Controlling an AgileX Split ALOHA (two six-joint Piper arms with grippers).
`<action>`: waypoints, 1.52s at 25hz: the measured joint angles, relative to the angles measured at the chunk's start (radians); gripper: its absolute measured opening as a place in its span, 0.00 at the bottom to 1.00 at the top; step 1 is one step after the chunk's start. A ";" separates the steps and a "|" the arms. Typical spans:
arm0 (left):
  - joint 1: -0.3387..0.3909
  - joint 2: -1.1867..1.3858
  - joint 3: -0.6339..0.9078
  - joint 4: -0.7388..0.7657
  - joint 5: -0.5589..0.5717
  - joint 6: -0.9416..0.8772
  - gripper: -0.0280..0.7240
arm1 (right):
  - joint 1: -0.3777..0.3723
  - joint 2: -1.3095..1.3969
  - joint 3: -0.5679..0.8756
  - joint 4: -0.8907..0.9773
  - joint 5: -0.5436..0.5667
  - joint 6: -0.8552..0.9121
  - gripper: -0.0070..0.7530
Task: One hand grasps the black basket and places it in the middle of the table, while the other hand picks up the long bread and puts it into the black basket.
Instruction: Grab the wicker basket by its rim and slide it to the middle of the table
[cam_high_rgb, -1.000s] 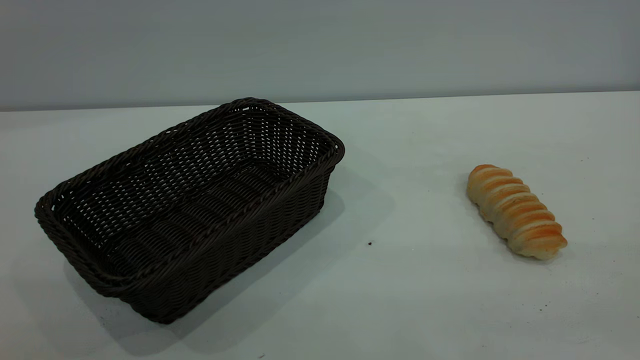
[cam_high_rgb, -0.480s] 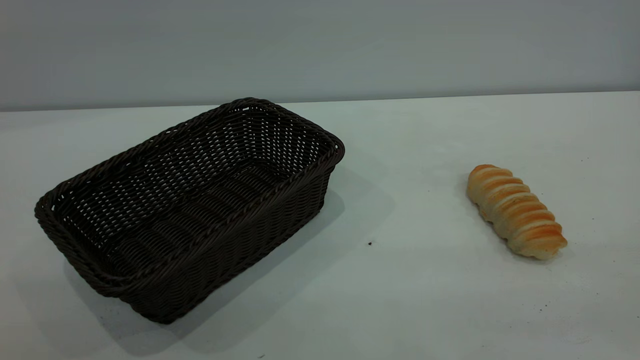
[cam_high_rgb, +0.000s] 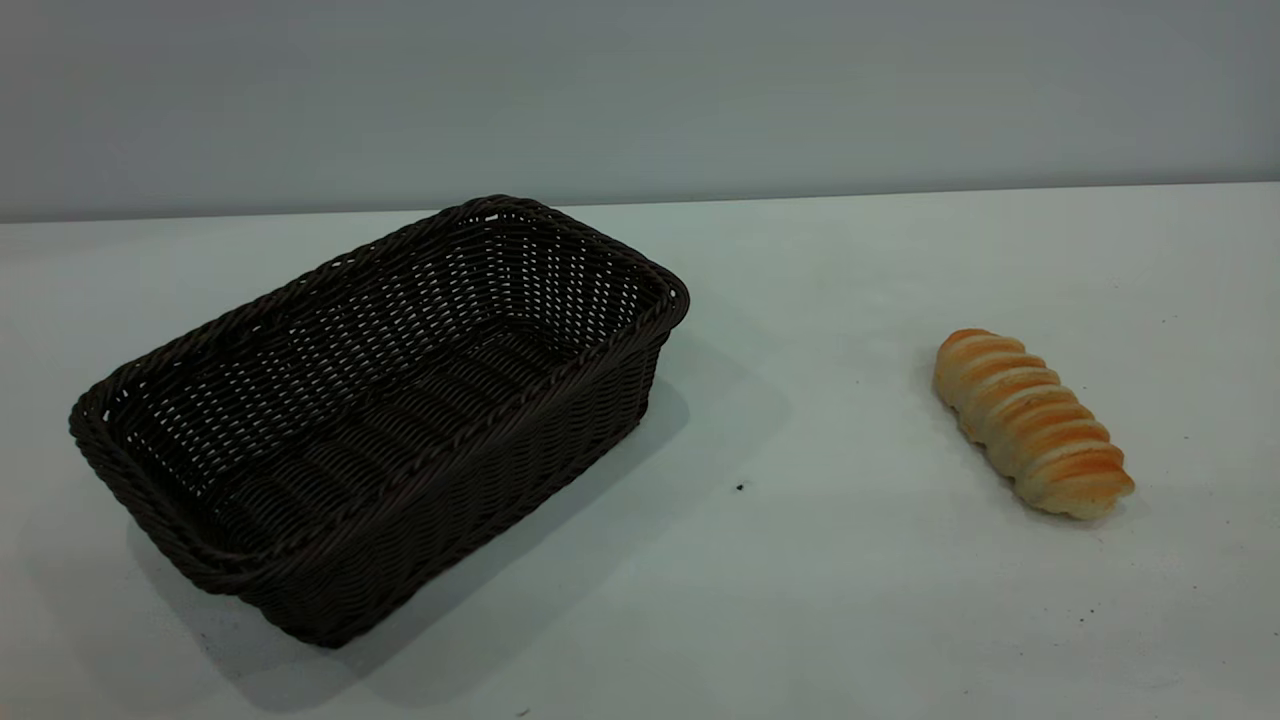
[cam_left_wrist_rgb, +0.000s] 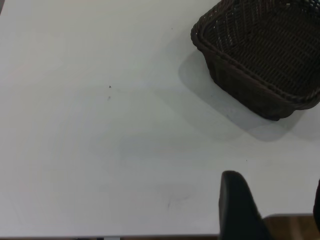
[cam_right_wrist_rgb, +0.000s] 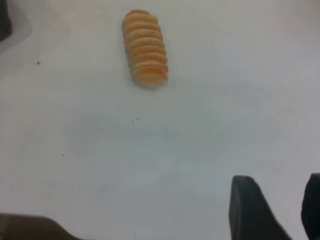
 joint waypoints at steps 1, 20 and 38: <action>0.000 0.000 0.000 0.001 0.000 0.000 0.62 | 0.000 0.000 0.000 0.000 0.000 0.000 0.32; 0.000 0.000 -0.028 -0.019 -0.059 0.006 0.62 | 0.000 0.000 -0.004 0.074 -0.052 -0.012 0.33; 0.000 0.775 -0.143 -0.116 -0.255 -0.051 0.62 | 0.000 0.431 -0.011 0.334 -0.381 -0.282 0.70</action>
